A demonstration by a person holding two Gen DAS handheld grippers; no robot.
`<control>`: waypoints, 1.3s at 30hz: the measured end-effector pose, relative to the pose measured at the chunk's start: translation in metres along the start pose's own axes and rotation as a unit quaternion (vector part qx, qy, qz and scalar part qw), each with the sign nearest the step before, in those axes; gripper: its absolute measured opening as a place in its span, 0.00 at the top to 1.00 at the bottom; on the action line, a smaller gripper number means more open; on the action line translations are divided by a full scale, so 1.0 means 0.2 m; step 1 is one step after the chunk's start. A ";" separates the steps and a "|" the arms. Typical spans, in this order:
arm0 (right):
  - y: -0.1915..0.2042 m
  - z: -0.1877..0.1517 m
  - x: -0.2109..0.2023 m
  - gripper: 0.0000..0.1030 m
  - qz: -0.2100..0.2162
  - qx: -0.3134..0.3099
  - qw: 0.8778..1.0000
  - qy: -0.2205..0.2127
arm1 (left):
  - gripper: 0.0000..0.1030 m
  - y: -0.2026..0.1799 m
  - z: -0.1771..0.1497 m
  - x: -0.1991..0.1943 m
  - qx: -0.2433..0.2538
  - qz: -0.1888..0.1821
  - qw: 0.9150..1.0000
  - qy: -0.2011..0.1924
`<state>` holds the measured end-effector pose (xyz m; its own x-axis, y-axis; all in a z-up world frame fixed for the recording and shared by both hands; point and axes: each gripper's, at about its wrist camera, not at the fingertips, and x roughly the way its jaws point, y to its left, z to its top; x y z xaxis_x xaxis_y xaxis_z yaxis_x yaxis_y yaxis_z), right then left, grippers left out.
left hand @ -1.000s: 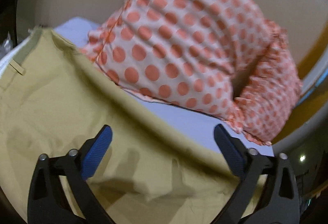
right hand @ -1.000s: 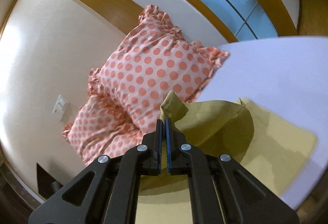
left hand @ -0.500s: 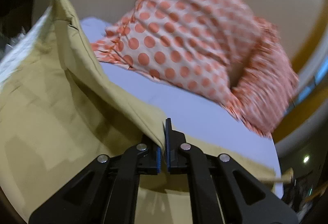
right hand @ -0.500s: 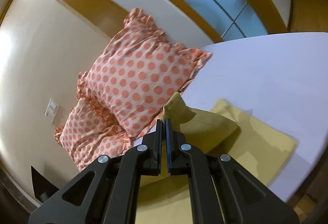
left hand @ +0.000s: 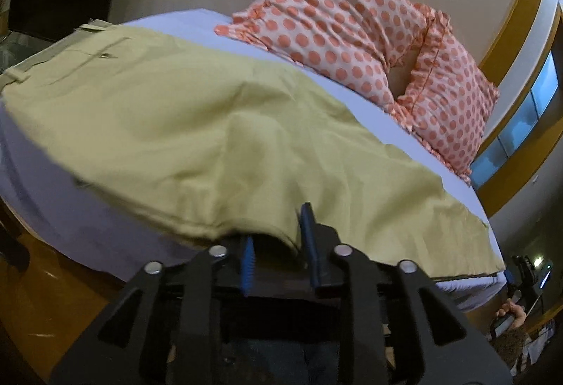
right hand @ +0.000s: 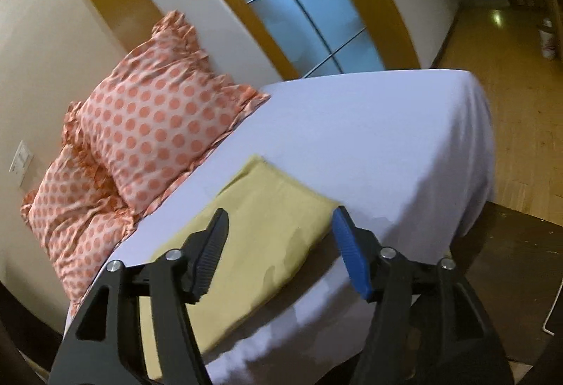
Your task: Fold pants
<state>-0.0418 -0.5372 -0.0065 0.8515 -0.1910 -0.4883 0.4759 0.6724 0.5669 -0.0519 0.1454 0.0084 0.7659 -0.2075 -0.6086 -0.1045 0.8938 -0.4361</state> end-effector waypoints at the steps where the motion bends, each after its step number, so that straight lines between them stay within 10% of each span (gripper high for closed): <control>1: -0.02 -0.01 0.02 0.39 -0.007 0.001 1.000 0.007 | 0.69 0.02 -0.01 -0.03 -0.003 0.000 1.000 -0.010; 5: -0.05 -0.05 0.07 0.39 -0.008 -0.008 1.000 0.004 | 0.67 0.10 -0.04 -0.17 -0.017 -0.003 0.999 -0.048; 8: 0.00 -0.09 0.08 0.42 0.009 -0.034 0.999 -0.004 | 0.47 0.16 -0.03 -0.26 -0.030 0.035 0.995 -0.091; 12: 0.05 -0.17 0.11 0.81 0.058 -0.061 0.996 0.010 | 0.41 0.28 0.00 -0.39 -0.066 0.070 0.985 -0.143; 18: 0.10 -0.20 0.12 0.94 0.054 -0.091 0.994 -0.011 | 0.39 0.39 0.02 -0.38 -0.087 0.073 0.984 -0.135; 23: 0.40 -0.18 0.06 0.95 0.137 -0.139 0.981 -0.016 | 0.38 0.48 0.02 -0.35 -0.114 0.066 0.983 -0.128; 27: 0.91 -0.32 0.02 0.95 0.259 -0.200 0.945 0.020 | 0.31 0.53 -0.01 -0.36 -0.125 0.053 0.983 -0.127; 31: 1.50 -0.74 -0.03 0.95 0.396 -0.273 0.869 0.118 | 0.23 0.56 -0.02 -0.37 -0.127 0.035 0.984 -0.123; 34: 1.80 -1.17 -0.05 0.94 0.417 -0.365 0.802 0.223 | 0.19 0.59 -0.02 -0.36 -0.135 0.021 0.984 -0.119; 37: 1.89 -1.43 -0.05 0.80 0.386 -0.429 0.768 0.276 | 0.18 0.64 0.01 -0.33 -0.155 -0.016 0.982 -0.105; 39: 1.87 -1.42 -0.07 0.31 0.381 -0.420 0.776 0.276 | 0.18 0.67 0.03 -0.30 -0.165 -0.033 0.981 -0.097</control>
<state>0.0622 -0.0801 0.0229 0.4809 0.6702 -0.5653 -0.6283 0.7131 0.3110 -0.1081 0.2790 -0.0102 0.8810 -0.1517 -0.4481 -0.2262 0.6968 -0.6806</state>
